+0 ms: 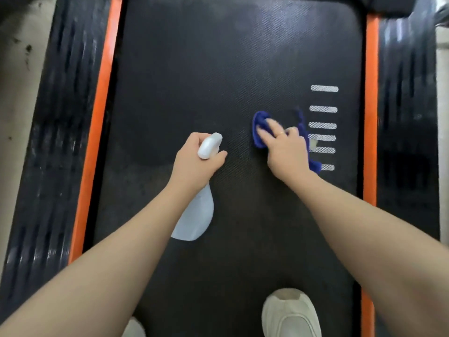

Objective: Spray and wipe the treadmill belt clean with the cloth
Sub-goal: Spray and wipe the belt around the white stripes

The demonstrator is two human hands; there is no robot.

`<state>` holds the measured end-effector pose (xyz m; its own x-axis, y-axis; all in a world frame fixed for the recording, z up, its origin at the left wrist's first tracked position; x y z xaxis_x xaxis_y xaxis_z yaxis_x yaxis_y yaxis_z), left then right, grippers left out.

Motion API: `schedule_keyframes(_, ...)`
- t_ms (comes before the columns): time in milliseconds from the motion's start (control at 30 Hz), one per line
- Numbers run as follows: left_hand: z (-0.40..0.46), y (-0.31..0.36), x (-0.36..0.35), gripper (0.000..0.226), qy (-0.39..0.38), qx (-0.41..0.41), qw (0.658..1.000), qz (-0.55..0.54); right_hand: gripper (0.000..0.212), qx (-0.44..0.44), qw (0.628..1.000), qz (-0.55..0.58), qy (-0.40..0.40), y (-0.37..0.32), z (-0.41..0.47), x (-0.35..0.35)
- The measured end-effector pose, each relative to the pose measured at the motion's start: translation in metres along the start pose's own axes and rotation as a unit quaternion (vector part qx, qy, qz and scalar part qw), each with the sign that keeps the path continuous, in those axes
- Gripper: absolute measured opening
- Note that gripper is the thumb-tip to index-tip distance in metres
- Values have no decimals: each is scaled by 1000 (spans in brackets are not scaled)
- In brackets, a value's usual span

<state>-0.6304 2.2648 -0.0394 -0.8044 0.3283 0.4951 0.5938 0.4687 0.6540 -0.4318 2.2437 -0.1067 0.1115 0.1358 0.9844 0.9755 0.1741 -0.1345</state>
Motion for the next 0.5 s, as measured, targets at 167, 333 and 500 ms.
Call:
schedule_keyframes(167, -10, -10, -12, 28, -4, 52, 997, 60, 46, 136, 990, 3, 21, -29, -53, -11)
schedule_keyframes(333, -16, -19, -24, 21, -29, 35, 997, 59, 50, -29, 999, -4, -21, 17, -27, 5)
schedule_keyframes(500, -22, -7, -30, 24, -16, 38, 999, 34, 52, 95, 995, 28, 9, -27, -102, -14)
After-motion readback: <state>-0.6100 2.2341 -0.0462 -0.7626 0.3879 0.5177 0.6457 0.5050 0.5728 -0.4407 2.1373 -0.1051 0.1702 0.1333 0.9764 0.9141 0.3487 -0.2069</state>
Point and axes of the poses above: each hand's wrist, its own z-axis towards the middle knuckle, its own x-axis out of the back of the hand, y = z × x, the point moved 2 cm from there along z, towards the middle knuckle, and after that the axes turned 12 degrees about x, right-handed, at the moved point
